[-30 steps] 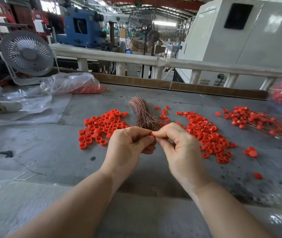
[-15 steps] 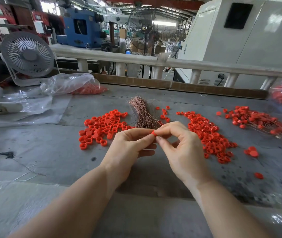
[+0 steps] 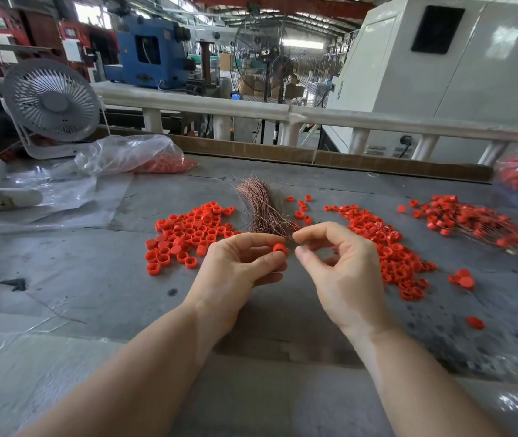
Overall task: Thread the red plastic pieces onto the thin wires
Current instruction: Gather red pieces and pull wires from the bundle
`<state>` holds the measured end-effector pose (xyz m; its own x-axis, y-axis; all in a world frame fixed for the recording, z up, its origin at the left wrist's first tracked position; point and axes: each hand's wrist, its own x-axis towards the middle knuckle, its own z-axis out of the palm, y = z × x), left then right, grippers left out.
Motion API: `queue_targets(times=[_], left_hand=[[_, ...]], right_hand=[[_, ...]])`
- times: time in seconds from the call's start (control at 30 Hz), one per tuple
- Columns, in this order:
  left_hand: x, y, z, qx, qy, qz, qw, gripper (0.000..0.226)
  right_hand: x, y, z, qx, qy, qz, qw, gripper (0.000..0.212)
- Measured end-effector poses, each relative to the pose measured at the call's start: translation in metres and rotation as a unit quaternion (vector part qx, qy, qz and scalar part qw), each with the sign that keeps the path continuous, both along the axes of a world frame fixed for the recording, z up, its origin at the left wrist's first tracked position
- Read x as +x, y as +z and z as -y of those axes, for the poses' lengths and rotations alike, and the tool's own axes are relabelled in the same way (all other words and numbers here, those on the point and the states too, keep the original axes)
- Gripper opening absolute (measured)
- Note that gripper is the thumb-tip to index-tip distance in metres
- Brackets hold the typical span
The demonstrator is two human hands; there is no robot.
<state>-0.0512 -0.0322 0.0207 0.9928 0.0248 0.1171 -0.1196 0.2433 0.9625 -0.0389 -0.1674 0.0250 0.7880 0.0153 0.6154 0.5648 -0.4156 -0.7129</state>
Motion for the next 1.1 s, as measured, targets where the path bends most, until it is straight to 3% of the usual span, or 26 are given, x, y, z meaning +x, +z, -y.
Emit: queue_targets(times=[0.47,0.77,1.1], left_hand=[[-0.0023,0.0029,-0.0004,0.021,-0.010,0.012,1.000,0.019],[-0.0053,0.0044,-0.0002,0.035,-0.034,0.034,0.998,0.019],[-0.0054,0.0040,0.0006,0.055,-0.021,0.037,0.998,0.016]], right_hand=[[0.0011,-0.0011,0.0008,0.007,0.010,-0.071,0.997,0.027],[0.0028,-0.0019,0.0011,0.129,0.078,-0.173,0.973,0.020],[0.0003,0.0022,0.0021,0.167,0.145,-0.153,0.963,0.027]])
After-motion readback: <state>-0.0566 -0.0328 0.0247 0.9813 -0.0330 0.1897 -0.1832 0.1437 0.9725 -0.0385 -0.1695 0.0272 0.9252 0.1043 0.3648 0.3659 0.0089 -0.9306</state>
